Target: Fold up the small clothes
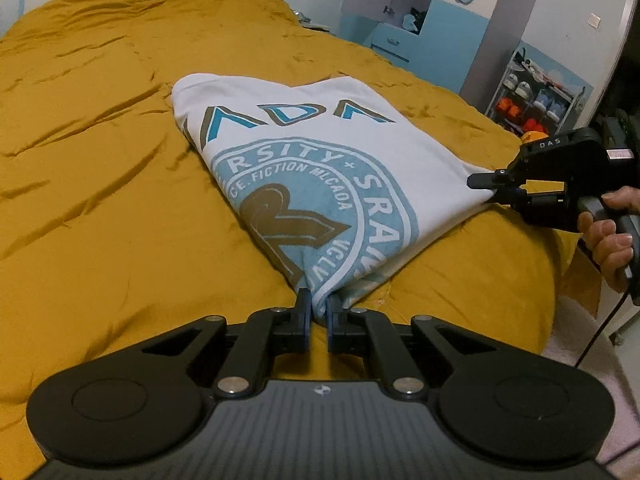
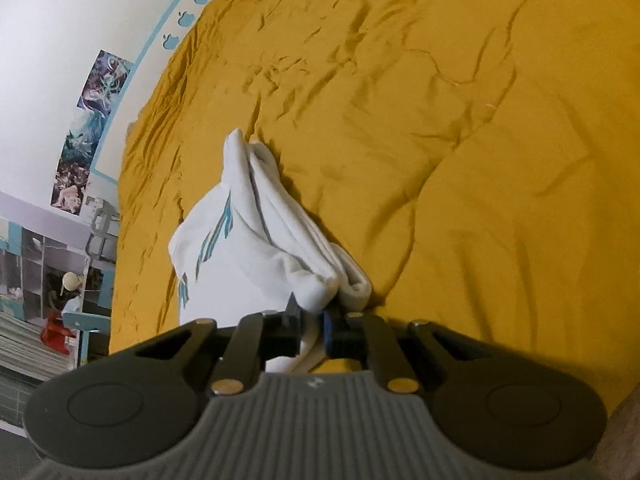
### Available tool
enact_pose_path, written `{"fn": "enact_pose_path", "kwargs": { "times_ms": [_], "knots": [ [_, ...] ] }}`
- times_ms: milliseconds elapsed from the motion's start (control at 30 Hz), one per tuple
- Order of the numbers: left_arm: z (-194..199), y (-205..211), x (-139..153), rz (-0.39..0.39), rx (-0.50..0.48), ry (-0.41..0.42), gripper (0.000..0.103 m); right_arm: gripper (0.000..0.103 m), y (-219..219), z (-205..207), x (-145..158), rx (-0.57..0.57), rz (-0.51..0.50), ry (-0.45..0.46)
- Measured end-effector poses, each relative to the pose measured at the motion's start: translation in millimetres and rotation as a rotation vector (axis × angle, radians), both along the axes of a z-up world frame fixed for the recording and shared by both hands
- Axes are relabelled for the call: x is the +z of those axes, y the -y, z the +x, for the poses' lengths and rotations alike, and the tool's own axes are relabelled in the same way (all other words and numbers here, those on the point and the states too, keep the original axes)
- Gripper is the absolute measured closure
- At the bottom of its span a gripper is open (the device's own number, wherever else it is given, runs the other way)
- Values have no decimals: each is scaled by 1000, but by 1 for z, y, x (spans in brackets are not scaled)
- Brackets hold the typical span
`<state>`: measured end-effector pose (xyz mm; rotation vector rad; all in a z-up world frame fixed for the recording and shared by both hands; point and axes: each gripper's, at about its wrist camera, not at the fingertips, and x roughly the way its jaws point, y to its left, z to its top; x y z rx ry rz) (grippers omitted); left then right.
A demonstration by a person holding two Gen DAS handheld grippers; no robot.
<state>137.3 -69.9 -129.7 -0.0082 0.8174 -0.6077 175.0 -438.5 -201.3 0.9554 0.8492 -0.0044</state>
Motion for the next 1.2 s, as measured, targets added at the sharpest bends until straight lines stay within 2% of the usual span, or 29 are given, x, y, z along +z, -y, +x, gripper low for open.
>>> {"fn": "enact_pose_path", "kwargs": {
  "times_ms": [67, 100, 167, 233, 300, 433, 533, 700, 800, 967, 1000, 1100, 1200],
  "knots": [
    [-2, -8, 6, -22, 4, -18, 96, 90, -2, -5, 14, -5, -38, 12],
    [-5, -14, 12, -34, 13, -19, 96, 90, -3, -9, 22, -7, -75, 25],
    [-12, -21, 23, -35, 34, 6, 96, 82, -9, -17, 43, -15, -187, 61],
    [-13, -29, 36, -59, 58, 35, 95, 77, -13, -21, 60, -15, -286, 112],
    [-6, -31, 46, -107, 78, 43, 95, 76, -23, -19, 70, 19, -318, 161],
    [18, -16, 47, -189, 84, 45, 95, 74, -42, -2, 63, 103, -278, 178],
    [34, -3, 34, -269, 62, -23, 95, 74, -49, 8, 51, 129, -307, 131],
    [33, 14, 5, -203, 42, -106, 94, 78, -37, 5, 29, 136, -279, 88],
    [30, 13, -9, -209, 68, -109, 92, 78, -27, 6, 18, 120, -209, 90],
    [32, 12, -11, -214, 85, -124, 91, 83, -21, 2, 14, 84, -152, 79],
    [32, 12, -9, -209, 84, -124, 91, 82, -23, 2, 17, 80, -151, 78],
    [36, 13, -7, -207, 88, -131, 90, 70, -25, 4, 33, 75, -164, 112],
    [34, 15, -7, -201, 88, -127, 89, 66, -27, 10, 47, 74, -194, 154]
  ]
}}
